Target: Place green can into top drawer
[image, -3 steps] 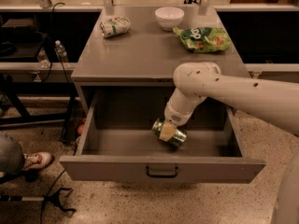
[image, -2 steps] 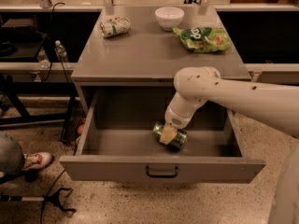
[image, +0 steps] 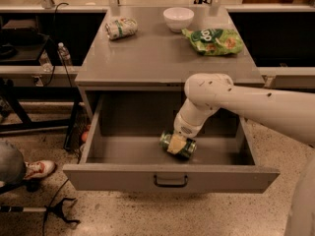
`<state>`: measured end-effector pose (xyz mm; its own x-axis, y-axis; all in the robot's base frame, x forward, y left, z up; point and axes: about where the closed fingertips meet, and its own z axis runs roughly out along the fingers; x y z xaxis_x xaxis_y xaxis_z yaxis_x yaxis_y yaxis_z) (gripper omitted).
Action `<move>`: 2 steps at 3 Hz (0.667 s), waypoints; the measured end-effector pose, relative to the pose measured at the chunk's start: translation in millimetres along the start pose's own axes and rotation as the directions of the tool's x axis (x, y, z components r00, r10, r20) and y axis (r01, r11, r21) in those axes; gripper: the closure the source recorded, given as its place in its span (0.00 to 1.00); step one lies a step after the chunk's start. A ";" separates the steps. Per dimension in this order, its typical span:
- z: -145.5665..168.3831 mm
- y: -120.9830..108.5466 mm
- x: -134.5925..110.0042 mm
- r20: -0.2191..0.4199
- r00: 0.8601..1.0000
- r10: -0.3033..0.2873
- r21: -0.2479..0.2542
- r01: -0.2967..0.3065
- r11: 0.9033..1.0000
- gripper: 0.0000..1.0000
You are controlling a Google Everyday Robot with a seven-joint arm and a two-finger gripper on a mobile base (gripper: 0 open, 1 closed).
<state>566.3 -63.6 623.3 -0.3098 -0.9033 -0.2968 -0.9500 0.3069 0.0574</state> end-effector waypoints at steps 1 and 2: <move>-5.1 2.5 -1.2 0.010 1.000 -0.004 -0.003 0.004 1.000 0.60; -16.2 4.5 -2.0 0.030 1.000 -0.008 0.010 0.008 1.000 0.30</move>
Offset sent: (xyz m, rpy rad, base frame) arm -0.0035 -0.0036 0.0274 0.0376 -0.0424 -0.0014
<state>562.0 -65.3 639.6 -0.3005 -0.8964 -0.3258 -0.9520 0.3026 0.0454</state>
